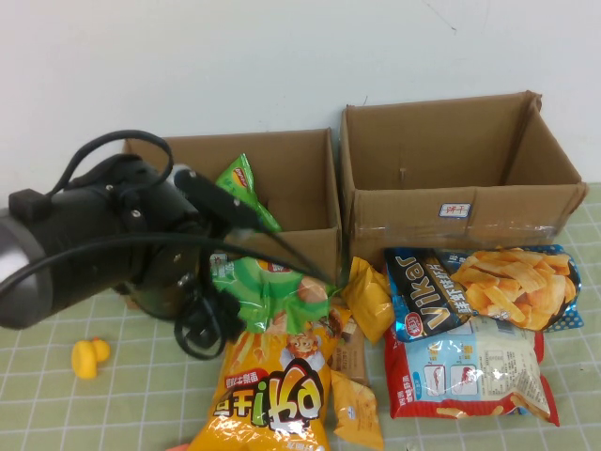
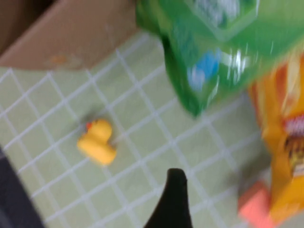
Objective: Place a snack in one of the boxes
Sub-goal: Pick up the potato chip
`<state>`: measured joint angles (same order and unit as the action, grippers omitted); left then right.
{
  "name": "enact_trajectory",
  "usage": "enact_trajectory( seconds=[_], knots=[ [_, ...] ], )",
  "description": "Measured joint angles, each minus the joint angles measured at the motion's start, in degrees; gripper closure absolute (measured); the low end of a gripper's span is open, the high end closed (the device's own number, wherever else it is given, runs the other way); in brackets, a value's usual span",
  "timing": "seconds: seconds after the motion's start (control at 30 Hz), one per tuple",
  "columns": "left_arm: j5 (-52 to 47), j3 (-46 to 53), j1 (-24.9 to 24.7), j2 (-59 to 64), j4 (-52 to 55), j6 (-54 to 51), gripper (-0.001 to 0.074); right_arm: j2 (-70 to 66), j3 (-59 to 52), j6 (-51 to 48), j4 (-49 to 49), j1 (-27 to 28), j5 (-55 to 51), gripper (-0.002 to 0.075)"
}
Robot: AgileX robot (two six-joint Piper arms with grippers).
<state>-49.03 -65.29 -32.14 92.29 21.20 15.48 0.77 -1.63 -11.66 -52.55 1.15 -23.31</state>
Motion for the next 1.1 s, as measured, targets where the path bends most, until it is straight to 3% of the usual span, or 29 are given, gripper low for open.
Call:
enact_trajectory(
  seconds=[0.4, 0.93, 1.03, 1.1],
  knots=[
    [9.97, -0.46, 7.48, 3.25, -8.18, 2.21, 0.0146, 0.0, 0.0, 0.0, -0.05, 0.0, -0.14, 0.0728],
    [21.65, -0.46, 7.68, 14.27, -11.2, 3.8, 0.0147, 0.0, 0.0, 0.0, -0.17, 0.0, -0.14, 0.0728],
    [23.57, -0.46, 7.68, 15.0, -11.2, 4.45, 0.0176, 0.0, 0.0, 0.0, -0.17, 0.0, -0.17, 0.0728],
    [25.05, -0.46, 7.68, 15.27, -10.87, 5.03, 0.0239, 0.0, 0.0, 0.0, -0.17, 0.0, -0.27, 0.0728]
  ],
)
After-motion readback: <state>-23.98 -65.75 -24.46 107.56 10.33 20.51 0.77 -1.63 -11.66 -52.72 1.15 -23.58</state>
